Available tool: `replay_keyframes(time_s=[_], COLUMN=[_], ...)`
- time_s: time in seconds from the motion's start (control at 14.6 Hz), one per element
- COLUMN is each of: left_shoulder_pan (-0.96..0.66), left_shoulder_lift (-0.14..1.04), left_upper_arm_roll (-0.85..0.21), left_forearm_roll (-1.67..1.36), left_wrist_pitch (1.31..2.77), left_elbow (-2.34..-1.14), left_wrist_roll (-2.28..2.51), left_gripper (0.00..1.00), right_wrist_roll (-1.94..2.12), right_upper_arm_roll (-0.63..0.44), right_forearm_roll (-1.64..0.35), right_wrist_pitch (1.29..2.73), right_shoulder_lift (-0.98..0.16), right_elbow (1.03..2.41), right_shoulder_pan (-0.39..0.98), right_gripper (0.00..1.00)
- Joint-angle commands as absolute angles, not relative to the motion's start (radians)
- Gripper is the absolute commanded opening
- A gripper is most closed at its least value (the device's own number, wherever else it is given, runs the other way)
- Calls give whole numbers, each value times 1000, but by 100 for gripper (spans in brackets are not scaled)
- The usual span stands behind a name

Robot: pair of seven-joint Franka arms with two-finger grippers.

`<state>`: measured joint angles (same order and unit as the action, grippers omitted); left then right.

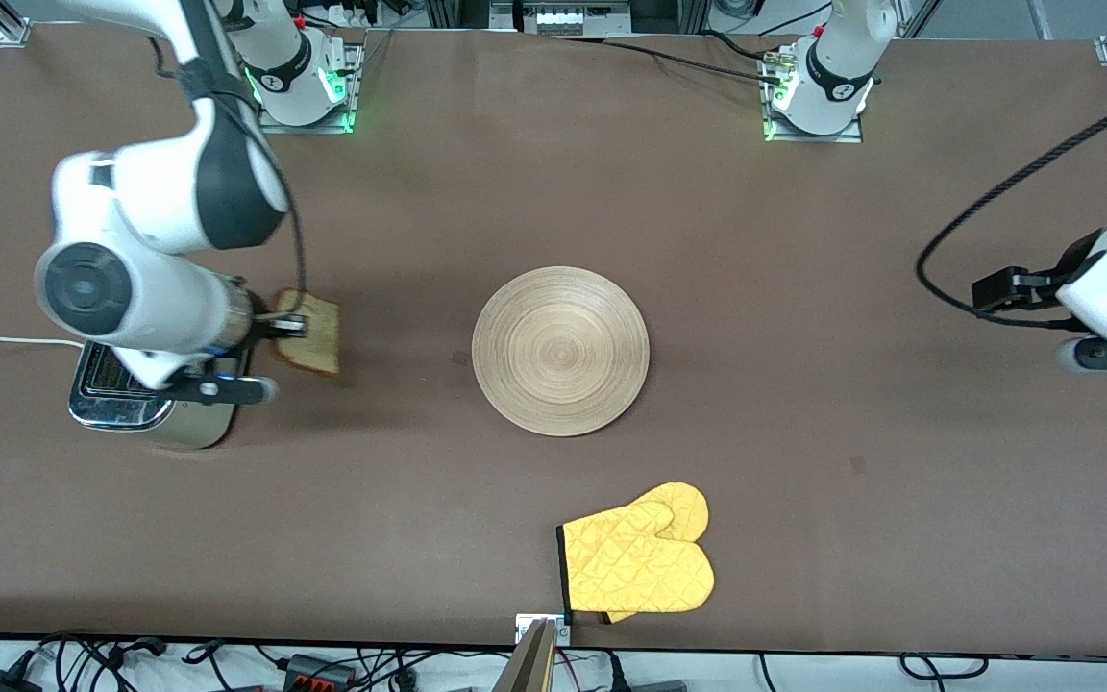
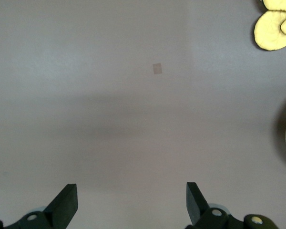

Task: Move plate and put bread in toaster
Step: 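Lift the bread with the right gripper while the left gripper withdraws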

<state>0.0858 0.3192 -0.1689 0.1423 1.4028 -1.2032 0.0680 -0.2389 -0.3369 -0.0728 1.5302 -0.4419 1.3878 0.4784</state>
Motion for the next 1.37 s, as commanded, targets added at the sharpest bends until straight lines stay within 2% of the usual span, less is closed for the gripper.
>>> replay_keyframes(time_s=[0.0,0.14,0.27,0.41,0.62,0.82,1.3], left_shoulder_pan=[44,44,40,37,28,-21,-14], left_shoulder_lift=[129,59,-10,-20,-55,-69,-67], left_upper_arm_roll=[-78,-78,-77,-74,-69,-9,-21], left_forearm_roll=[95,95,81,80,43,38,43], left_wrist_pitch=[1537,1563,1569,1571,1601,1617,1608], left_elbow=[-1463,-1552,-1633,-1640,-1686,-1706,-1703], left_wrist_roll=[78,68,77,77,92,95,94], left_gripper=[100,100,100,100,100,100,100], right_wrist_roll=[-244,-224,-177,-86,3,3,-18], right_upper_arm_roll=[-406,-408,-434,-475,-477,-476,-476], right_forearm_roll=[47,158,173,167,172,164,137], right_wrist_pitch=[1441,1431,1437,1471,1516,1543,1585], right_shoulder_lift=[-410,-396,-384,-390,-397,-420,-437], right_elbow=[1382,1382,1384,1385,1391,1394,1394], right_shoulder_pan=[486,486,479,460,401,400,405], right_gripper=[0,0,0,0,0,0,0])
